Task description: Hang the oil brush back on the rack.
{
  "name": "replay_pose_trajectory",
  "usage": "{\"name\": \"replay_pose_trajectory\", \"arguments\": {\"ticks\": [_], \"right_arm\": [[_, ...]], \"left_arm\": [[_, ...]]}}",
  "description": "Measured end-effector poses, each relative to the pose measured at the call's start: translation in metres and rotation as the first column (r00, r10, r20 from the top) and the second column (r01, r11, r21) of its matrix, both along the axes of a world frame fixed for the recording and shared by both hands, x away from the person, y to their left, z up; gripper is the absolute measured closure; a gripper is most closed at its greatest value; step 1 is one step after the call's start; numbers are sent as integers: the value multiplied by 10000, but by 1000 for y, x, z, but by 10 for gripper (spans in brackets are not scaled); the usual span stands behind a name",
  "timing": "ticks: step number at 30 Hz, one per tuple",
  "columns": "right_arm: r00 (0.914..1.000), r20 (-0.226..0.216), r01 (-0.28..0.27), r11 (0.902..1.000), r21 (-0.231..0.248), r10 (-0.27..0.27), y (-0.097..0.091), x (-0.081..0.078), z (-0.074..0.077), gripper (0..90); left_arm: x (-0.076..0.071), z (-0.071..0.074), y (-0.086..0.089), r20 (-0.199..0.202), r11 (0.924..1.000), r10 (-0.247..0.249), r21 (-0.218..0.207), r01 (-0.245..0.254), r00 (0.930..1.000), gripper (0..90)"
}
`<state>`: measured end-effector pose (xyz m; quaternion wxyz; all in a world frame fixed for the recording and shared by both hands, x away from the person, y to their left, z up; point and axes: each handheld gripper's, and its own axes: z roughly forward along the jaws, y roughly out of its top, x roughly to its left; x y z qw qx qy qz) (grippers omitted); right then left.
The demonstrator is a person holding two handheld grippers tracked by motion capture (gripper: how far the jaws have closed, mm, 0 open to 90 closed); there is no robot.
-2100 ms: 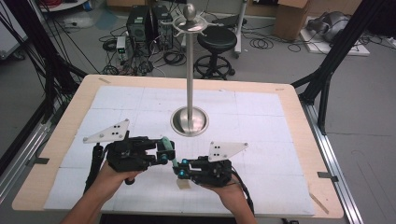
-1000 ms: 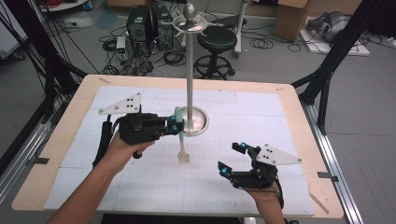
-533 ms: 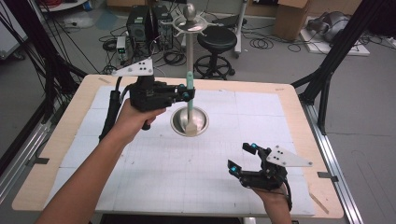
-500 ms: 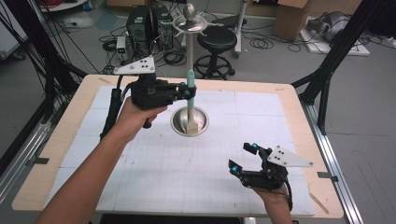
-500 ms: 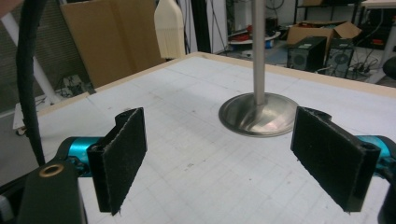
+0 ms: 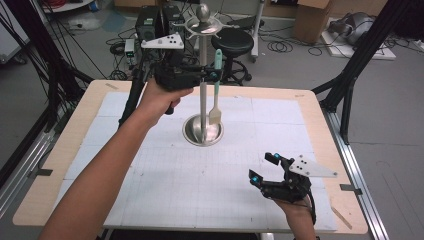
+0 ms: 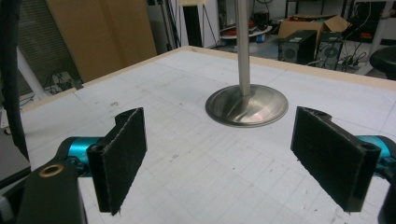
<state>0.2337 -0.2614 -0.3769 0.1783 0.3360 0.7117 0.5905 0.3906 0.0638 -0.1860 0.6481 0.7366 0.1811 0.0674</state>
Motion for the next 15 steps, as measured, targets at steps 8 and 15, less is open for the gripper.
{"name": "replay_pose_trajectory", "arguments": {"ticks": [8, 15], "right_arm": [[9999, 30, -126, 9999, -119, 126, 3, 0, -1, 173], [9999, -25, -158, 9998, -104, 158, 5, 1, -1, 174]], "left_arm": [[10, 6, -5, -177, 9994, 336, -50, -337, 9993, 830], [16, 10, -2, -268, 9982, 587, -69, -589, 9979, 830]]}}
